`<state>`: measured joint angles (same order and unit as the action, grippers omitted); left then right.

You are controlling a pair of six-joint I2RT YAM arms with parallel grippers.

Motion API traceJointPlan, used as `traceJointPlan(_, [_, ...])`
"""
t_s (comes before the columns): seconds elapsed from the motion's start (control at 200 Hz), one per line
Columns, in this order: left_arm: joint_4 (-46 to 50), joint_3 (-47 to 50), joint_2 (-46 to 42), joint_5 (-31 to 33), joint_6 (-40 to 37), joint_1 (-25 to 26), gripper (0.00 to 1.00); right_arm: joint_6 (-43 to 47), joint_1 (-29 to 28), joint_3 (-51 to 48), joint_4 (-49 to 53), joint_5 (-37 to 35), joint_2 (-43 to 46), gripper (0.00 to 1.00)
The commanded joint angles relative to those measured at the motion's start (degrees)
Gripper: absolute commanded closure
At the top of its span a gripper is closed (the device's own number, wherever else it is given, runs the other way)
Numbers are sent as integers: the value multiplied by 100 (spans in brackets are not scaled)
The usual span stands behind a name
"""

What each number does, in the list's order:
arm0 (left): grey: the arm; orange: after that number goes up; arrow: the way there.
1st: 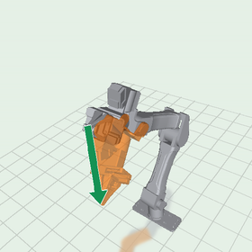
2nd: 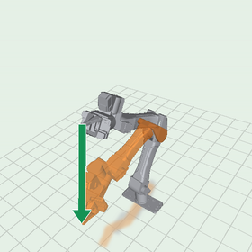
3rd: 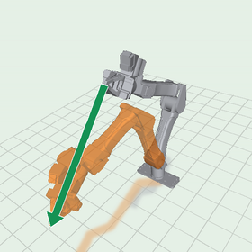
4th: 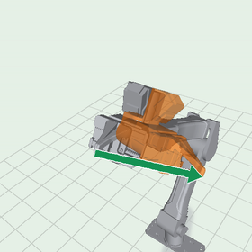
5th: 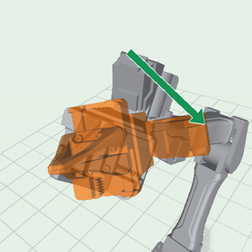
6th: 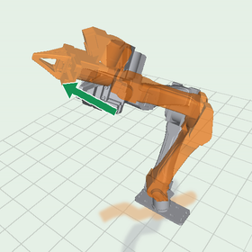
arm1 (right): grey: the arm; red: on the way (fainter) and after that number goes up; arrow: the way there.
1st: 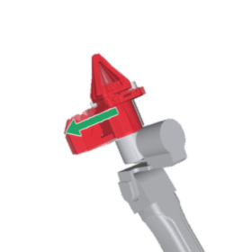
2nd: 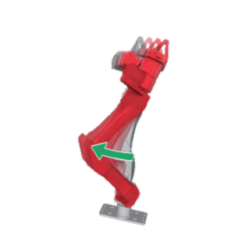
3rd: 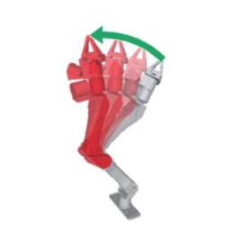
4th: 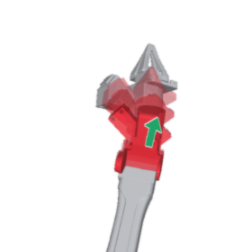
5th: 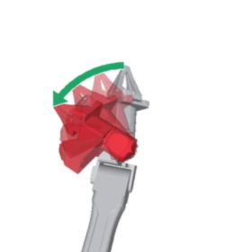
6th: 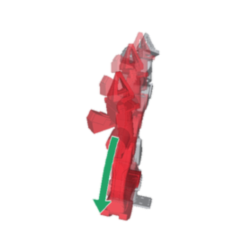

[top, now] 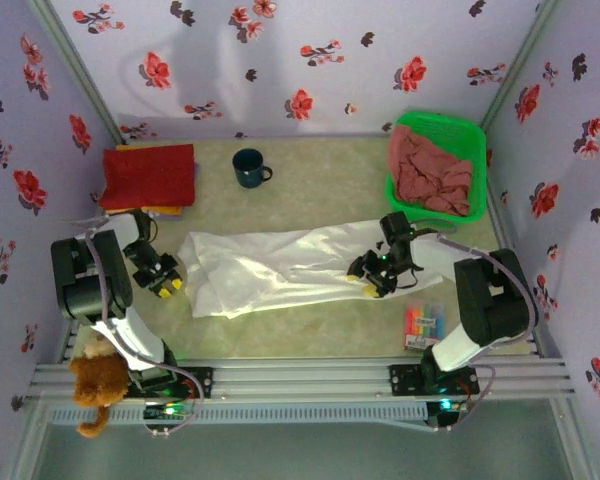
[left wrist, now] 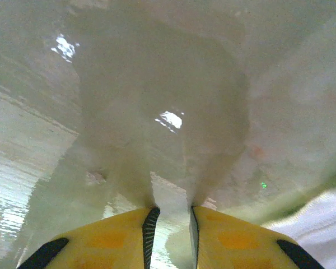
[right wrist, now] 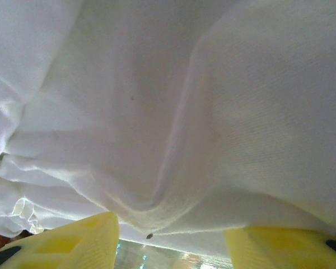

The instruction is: Fold and stack the t-shirts

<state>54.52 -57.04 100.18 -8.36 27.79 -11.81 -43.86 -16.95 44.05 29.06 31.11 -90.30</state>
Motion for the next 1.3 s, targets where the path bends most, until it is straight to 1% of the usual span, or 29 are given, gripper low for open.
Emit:
traceJointPlan(0.0, [191,-18,201,600,-265,-141,72,150,113,-313,548,-1056,-172,44])
traceJointPlan(0.06, [165,-27,192,469,-274,-146,72,158,113,-327,531,-985,-141,45])
traceJointPlan(0.14, [121,-8,-30,11,-207,-122,72,173,100,-327,496,-816,-46,44])
traceJointPlan(0.195, [137,-26,-284,-271,-142,-36,70,233,90,-272,540,-658,-15,44])
traceJointPlan(0.29, [241,-112,-810,-482,78,174,67,316,76,-146,699,-597,75,44])
traceJointPlan(0.365, [261,-181,-1056,-577,276,323,68,325,76,-99,759,-630,126,44])
traceJointPlan(0.505, [-97,-236,-1172,-864,763,596,77,360,73,0,870,-512,151,44])
traceJointPlan(0.57, [-165,-293,-1150,-900,969,837,82,394,60,103,1003,-474,312,44])
traceJointPlan(0.635, [-441,-351,-1125,-883,1161,1145,89,435,44,262,1174,-413,515,44])
traceJointPlan(0.735, [-645,-370,-1020,-811,1428,1640,95,466,16,528,1406,-341,826,44])
traceJointPlan(0.81, [-776,-340,-866,-715,1576,1929,97,472,16,735,1513,-359,943,44])
traceJointPlan(0.885, [-882,-293,-639,-642,1674,2101,97,528,14,909,1522,-453,902,44])
traceJointPlan(0.97, [-1023,-279,-346,-558,1699,2191,98,644,15,1109,1493,-641,639,44])
traceJointPlan(1.1, [-1215,-398,204,-522,1668,2192,99,721,16,1334,1304,-654,202,45])
traceJointPlan(1.295, [-1145,-1237,1138,-341,1329,2190,100,921,16,1650,1489,-708,13,45])
